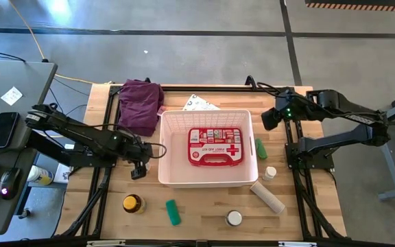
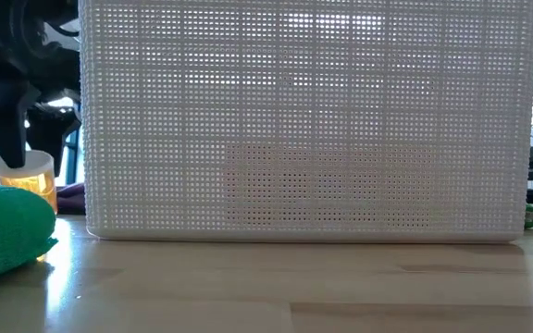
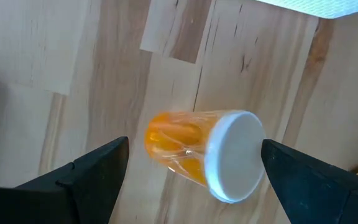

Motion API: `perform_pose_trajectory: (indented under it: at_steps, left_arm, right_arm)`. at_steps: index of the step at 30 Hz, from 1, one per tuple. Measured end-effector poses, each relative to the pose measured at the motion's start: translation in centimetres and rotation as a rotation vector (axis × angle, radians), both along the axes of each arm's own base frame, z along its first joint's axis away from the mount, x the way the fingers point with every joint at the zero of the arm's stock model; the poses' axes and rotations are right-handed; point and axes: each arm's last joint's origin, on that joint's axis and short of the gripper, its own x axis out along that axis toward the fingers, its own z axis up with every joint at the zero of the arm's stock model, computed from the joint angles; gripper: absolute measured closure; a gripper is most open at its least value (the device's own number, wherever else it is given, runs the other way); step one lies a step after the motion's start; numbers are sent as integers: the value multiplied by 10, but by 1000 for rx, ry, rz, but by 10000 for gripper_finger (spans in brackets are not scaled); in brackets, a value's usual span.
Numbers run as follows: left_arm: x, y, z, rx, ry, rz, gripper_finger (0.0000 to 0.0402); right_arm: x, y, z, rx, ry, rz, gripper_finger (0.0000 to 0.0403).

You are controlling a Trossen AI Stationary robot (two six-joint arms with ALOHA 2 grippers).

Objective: Pick & place medical supplies in basket/bin
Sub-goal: Put the orange medicine bottle into the white bin

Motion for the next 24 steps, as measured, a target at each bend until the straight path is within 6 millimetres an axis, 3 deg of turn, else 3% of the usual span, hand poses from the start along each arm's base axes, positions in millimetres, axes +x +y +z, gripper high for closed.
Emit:
perform_pose_trajectory:
  at_steps: [19,24]
  left_arm:
    - [3,-1,1,-16,-29,0,2]
    - [0,-1,-6,-27,-8,-90,2]
  right_arm:
    - [-1,0,0,4,9,2,230]
    - [-1,0,0,5,9,3,229]
